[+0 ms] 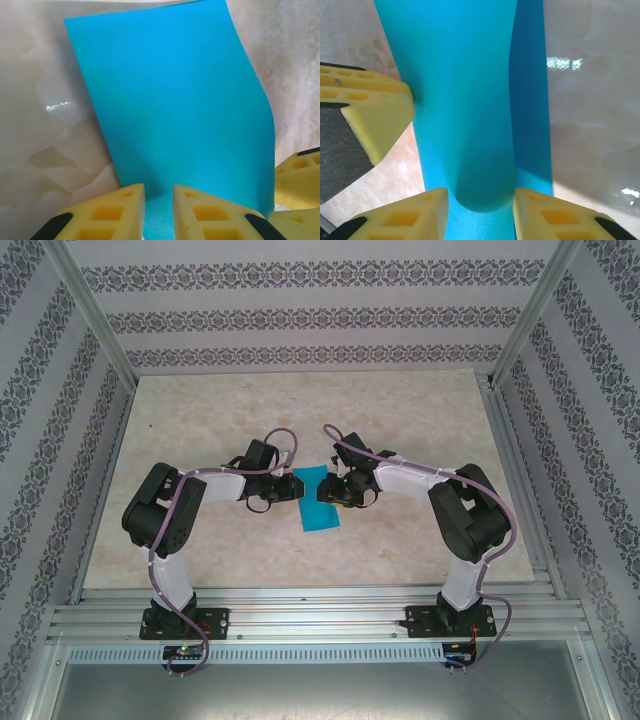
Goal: Fold a paper plane with a square sheet of paper (fold left side to right side)
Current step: First fold in half a square sheet of paper at the center of the table, then fold the triangle a second time at the center of the table.
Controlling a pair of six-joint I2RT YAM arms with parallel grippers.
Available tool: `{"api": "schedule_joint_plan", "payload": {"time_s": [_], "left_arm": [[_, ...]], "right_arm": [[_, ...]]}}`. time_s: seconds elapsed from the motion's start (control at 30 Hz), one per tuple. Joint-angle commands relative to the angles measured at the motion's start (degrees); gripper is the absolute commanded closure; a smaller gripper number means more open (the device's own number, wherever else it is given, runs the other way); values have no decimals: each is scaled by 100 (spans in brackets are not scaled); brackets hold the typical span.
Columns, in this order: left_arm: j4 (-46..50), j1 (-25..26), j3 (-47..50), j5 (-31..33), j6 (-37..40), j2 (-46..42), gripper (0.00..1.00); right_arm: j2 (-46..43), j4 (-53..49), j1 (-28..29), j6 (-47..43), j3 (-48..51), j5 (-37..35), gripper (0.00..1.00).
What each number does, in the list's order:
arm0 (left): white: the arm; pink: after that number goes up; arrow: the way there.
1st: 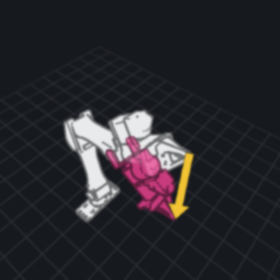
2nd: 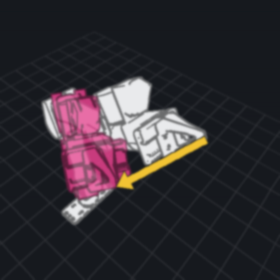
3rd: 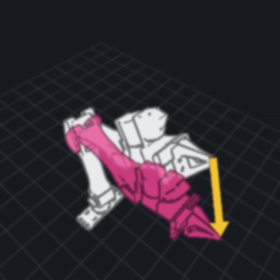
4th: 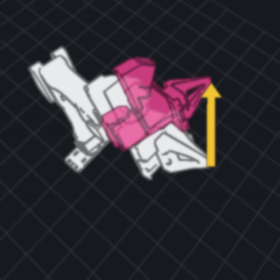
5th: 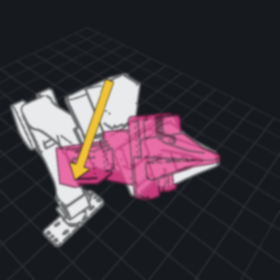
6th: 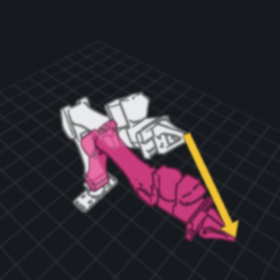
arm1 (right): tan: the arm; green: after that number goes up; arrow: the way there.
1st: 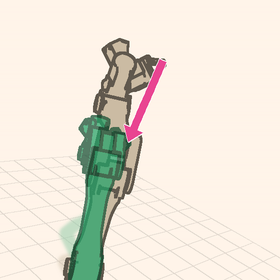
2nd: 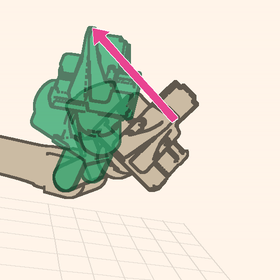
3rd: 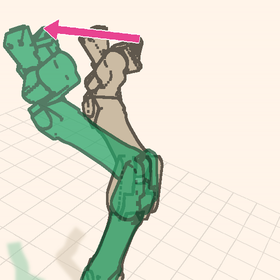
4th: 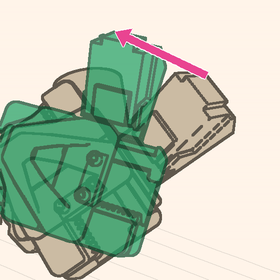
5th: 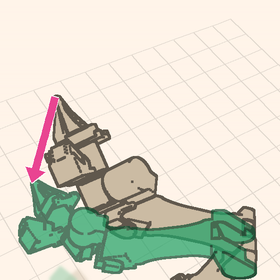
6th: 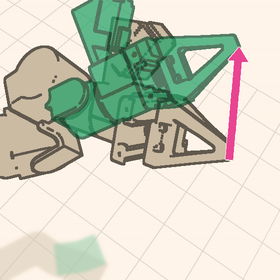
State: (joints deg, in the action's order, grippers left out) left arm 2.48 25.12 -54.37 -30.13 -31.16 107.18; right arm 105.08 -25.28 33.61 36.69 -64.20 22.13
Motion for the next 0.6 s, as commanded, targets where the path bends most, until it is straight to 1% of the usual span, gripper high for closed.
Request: {"api": "schedule_joint_plan", "payload": {"time_s": [0.0, 0.1, 0.33, 0.43, 0.57], "left_arm": [[151, -6, 128, 139, 145, 163, 76], [165, -5, 119, 130, 154, 161, 76], [151, 4, 119, 122, 143, 180, 76], [147, 3, 117, 122, 145, 170, 76], [104, 11, 149, 113, 143, 97, 76]], "right_arm": [[-83, 246, -52, 128, 87, 176, 60], [-10, 453, -136, 150, 106, 303, 59], [177, 950, -350, 85, 71, 713, 52], [231, 1043, -372, 71, 23, 914, 51], [294, 918, -381, 151, 69, 1025, 53]]}}
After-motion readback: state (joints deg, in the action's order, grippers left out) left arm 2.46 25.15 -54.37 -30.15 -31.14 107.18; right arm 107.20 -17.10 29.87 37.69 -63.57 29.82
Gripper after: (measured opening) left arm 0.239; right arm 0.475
